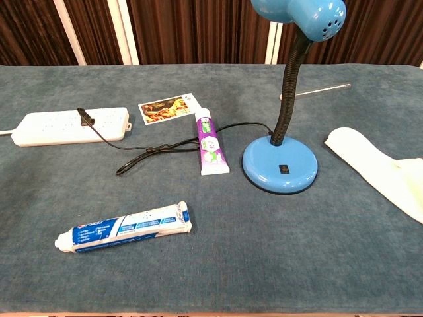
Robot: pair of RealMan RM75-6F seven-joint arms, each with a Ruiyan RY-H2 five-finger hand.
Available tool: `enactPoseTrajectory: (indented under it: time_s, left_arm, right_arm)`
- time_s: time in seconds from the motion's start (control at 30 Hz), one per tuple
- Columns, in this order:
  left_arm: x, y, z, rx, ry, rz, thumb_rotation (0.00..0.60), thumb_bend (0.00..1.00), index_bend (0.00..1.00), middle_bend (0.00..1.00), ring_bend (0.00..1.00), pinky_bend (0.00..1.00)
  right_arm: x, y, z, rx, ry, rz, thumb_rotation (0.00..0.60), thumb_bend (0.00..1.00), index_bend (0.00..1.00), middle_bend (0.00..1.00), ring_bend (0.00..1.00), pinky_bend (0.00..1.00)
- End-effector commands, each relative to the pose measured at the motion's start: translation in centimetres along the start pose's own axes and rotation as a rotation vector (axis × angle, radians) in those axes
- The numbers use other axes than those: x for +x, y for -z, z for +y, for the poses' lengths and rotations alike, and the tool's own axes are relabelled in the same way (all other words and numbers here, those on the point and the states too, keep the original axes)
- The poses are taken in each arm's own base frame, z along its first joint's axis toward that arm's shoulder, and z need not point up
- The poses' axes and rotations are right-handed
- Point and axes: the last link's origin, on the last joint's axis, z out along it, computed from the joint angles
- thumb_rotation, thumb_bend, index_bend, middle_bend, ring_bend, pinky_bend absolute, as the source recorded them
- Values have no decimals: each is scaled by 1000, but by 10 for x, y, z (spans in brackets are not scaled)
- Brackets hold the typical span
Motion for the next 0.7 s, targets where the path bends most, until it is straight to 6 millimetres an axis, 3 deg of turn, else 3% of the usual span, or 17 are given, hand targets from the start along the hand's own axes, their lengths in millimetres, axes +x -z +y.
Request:
enactPoseTrajectory:
  time_s: [0.03,0.7]
  left_arm:
    - [0,0,0,4,2,0,600,532,219,101,10,0]
    - [2,1,0,-2,2,14,600,532,219,101,10,0]
  right_arm:
    - [0,0,1,-1,1,-2,600,237,0,66,50,1000]
    - [3,-1,0,7,27,37,600,238,0,66,50,1000]
